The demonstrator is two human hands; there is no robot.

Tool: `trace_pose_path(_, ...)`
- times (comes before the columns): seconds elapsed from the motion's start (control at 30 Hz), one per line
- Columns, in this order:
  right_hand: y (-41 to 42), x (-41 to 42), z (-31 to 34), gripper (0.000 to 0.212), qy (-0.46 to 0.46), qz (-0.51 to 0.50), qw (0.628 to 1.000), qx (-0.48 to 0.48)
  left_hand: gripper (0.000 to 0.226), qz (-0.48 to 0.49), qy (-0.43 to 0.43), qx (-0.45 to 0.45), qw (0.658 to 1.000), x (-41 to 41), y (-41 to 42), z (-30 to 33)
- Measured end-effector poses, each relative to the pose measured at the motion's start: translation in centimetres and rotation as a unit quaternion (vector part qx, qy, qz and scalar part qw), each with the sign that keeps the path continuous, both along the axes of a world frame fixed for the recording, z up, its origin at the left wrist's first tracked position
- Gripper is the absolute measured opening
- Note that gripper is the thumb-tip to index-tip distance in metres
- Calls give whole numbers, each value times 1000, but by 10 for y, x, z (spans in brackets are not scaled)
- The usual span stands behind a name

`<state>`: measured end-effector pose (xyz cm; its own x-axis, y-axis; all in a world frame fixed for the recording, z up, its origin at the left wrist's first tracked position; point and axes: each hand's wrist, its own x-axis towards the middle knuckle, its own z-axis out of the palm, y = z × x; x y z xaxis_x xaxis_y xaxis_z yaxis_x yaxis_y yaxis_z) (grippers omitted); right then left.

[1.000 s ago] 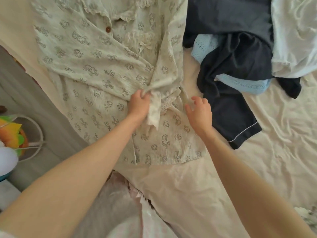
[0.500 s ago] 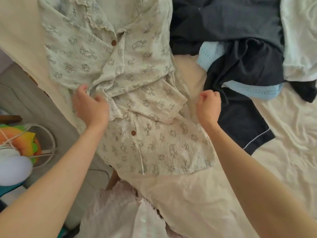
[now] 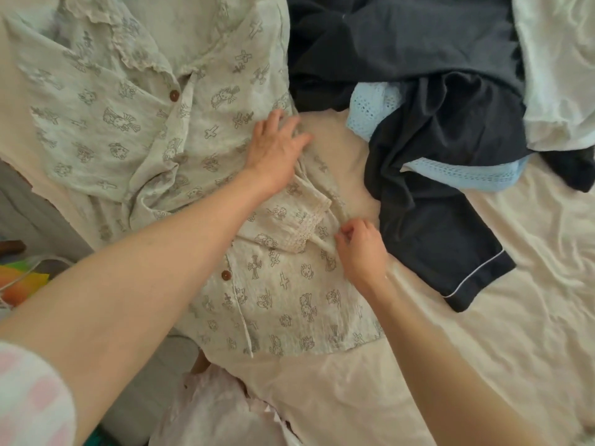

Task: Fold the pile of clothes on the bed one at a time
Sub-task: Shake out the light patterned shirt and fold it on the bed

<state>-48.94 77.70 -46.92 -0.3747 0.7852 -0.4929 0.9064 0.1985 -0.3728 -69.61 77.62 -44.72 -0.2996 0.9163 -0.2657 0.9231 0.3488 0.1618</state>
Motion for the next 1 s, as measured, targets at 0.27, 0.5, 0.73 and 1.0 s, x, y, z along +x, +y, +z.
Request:
trace_pose_path(0.27,10,19,1,10,92,-58,993,-39,16,46,-64,146,986,-17,36,0)
trace_pose_path(0.5,10,19,1,10,89,-104,990,-17,17,40,-83,189,978,-4,61,4)
trace_pose_path(0.73,22,26,8,18,172,-234,956,-32,18,55,-47,195,978,-1,83,5)
trace_pose_path(1.0,19,27,-4,8,48,-230,972,-21,48,54,-129,125,982,2,64,-5)
